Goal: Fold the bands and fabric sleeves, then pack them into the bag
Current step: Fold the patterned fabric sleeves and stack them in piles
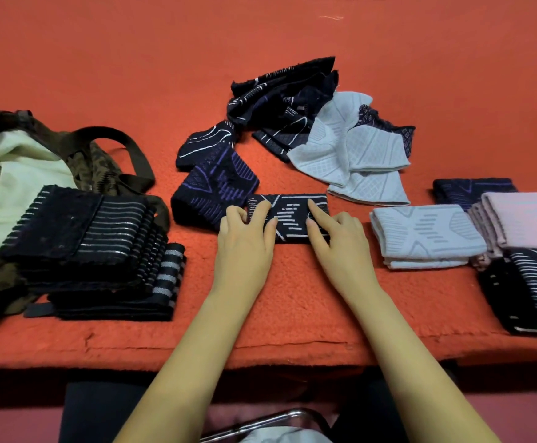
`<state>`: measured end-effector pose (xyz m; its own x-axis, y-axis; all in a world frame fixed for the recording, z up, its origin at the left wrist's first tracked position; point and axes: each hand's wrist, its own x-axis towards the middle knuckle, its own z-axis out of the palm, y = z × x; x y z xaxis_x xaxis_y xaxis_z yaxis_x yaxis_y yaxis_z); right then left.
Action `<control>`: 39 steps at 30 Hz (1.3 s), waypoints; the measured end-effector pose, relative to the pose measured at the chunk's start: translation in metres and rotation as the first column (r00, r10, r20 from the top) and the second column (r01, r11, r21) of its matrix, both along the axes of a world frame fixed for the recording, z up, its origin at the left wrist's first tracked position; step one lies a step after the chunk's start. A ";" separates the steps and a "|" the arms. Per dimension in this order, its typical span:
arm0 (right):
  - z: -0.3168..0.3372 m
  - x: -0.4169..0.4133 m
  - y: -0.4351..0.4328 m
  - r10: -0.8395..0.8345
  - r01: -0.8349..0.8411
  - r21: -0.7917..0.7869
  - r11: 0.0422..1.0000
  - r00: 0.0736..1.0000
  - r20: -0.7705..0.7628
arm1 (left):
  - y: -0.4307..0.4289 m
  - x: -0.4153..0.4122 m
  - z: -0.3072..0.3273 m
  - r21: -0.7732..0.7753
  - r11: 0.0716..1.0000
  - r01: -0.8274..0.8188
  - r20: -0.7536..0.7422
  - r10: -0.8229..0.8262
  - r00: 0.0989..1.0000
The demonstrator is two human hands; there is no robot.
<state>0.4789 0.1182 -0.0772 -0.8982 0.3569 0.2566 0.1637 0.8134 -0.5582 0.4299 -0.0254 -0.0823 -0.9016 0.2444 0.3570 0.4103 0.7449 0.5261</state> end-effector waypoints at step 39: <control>0.067 0.188 0.176 -0.452 0.442 -0.112 0.890 0.819 -0.355 | 0.194 0.140 0.080 0.314 0.757 0.573 0.136 -0.634 0.761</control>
